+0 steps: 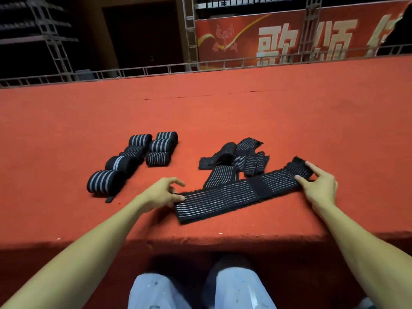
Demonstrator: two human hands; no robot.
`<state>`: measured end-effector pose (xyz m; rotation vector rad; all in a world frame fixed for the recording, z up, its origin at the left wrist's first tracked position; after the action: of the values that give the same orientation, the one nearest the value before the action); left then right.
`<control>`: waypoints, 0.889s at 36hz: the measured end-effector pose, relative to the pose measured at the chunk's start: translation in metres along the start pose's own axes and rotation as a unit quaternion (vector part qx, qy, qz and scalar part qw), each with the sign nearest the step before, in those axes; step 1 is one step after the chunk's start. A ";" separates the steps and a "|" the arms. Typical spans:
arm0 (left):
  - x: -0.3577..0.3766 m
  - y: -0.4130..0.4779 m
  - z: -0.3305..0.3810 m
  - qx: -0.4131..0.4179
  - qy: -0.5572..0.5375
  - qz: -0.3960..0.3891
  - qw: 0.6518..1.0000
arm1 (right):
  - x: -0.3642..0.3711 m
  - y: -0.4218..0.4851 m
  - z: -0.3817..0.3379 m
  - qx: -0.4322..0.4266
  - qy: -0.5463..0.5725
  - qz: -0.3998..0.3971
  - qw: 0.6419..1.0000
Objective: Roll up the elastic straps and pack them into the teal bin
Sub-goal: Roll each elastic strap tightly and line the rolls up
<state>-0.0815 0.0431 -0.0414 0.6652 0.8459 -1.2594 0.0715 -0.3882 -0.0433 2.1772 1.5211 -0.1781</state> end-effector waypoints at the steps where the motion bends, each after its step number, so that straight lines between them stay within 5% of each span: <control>1: 0.001 0.000 0.002 0.000 -0.004 0.003 1.000 | 0.000 0.000 -0.001 -0.002 0.000 0.001 1.000; 7: 0.010 0.002 0.010 0.011 -0.006 0.024 1.000 | -0.001 -0.002 -0.003 0.000 -0.004 -0.003 1.000; 14: 0.012 0.004 0.031 0.056 0.131 0.006 0.990 | -0.002 -0.004 -0.007 -0.012 -0.013 -0.004 1.000; 32: 0.037 0.011 0.076 0.131 0.098 -0.007 0.986 | -0.006 -0.003 -0.020 -0.057 0.032 -0.014 0.998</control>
<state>-0.0535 -0.0368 -0.0319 1.0087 0.8517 -1.3457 0.0631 -0.3835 -0.0239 2.0906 1.5582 -0.0309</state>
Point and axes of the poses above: each hand's wrist, its own y-axis towards the middle knuckle, its own x-axis out of the palm, z = x × y, the point moved 10 cm from there along y, towards the middle knuckle, and after that the axes turned 5 degrees about z, right-handed, at the moved point
